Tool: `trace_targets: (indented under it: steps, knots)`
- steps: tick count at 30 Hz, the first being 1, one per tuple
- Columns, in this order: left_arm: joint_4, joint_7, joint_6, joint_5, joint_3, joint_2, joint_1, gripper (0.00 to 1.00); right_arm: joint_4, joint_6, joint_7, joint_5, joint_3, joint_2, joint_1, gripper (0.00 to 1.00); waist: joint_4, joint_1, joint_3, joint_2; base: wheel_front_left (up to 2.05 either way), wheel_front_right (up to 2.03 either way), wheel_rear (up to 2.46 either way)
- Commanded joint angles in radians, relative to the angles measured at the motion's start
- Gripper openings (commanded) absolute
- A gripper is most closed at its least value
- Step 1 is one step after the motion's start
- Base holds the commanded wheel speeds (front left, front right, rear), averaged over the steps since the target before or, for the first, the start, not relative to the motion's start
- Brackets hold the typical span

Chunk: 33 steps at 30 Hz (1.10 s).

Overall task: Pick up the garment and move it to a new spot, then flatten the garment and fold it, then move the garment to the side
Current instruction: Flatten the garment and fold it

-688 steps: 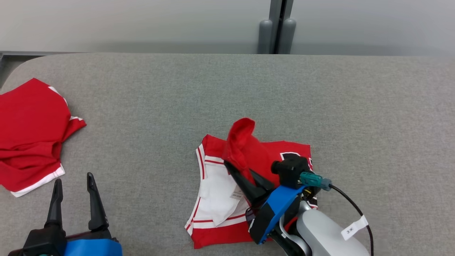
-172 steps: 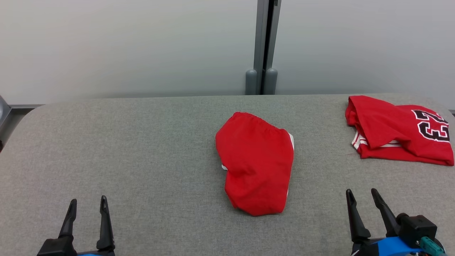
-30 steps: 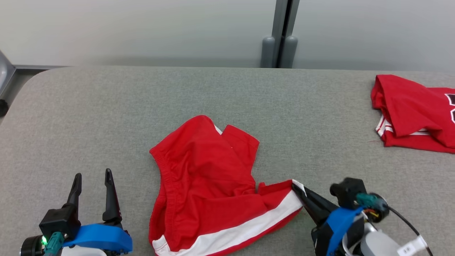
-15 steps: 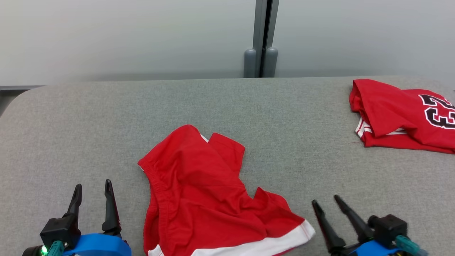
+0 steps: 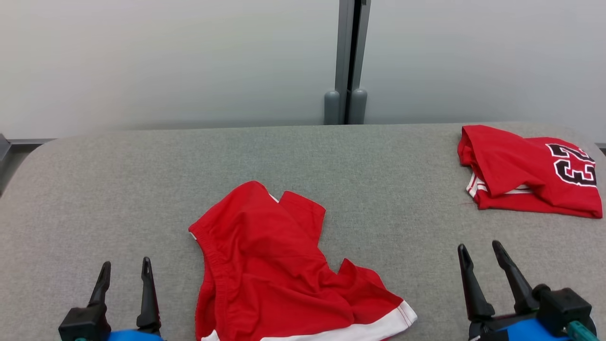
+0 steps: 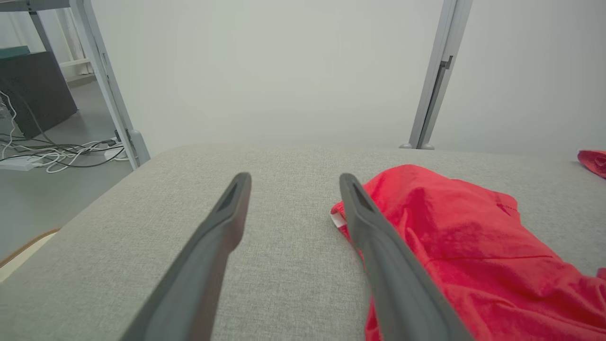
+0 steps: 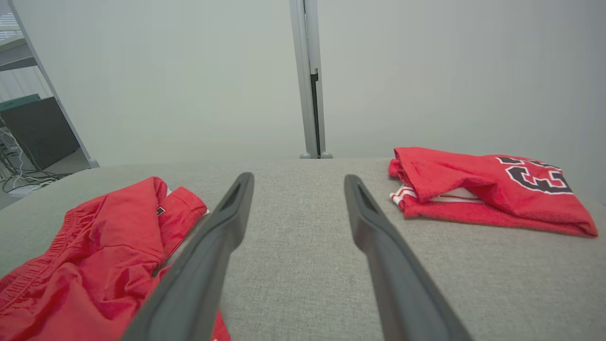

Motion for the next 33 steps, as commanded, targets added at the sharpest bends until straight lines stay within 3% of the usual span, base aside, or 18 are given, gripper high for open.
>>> trace_targets:
  steps: [1,33]
  knots:
    - [-0.001,-0.012,-0.003,0.004,-0.003,0.009,0.02,1.0,0.0,0.0,-0.009,-0.014,-0.007,0.012,0.032,1.0,0.005,0.0,-0.009,0.0,0.0,0.0,0.0]
    - [0.008,-0.007,0.01,-0.013,-0.022,0.027,0.043,1.0,-0.002,0.0,0.069,-0.063,0.0,0.045,0.09,1.0,0.023,0.0,-0.02,0.0,0.0,0.0,0.0]
